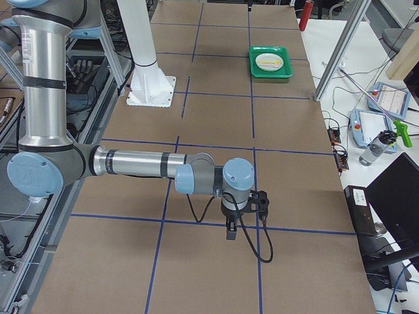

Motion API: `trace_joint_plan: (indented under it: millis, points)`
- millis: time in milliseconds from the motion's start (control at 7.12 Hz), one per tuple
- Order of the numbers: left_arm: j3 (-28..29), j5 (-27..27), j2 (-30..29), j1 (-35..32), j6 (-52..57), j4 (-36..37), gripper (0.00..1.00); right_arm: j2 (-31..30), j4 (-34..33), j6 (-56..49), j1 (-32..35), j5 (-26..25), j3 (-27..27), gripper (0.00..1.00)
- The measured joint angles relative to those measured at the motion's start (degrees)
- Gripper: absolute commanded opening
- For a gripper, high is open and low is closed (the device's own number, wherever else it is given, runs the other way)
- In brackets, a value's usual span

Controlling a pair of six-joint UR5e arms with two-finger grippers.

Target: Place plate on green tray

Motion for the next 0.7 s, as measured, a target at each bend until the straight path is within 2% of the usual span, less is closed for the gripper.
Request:
trace_joint_plan:
  millis: [281, 702]
  points:
    - [-1.8, -0.2, 7.7, -6.7, 11.2, 1.1, 1.00, 0.0, 0.0, 0.0, 0.0, 0.0, 0.0, 1.00]
    - [-1.9, -0.6, 13.1, -10.6, 17.6, 0.9, 1.00, 0.0, 0.0, 0.0, 0.0, 0.0, 0.0, 1.00]
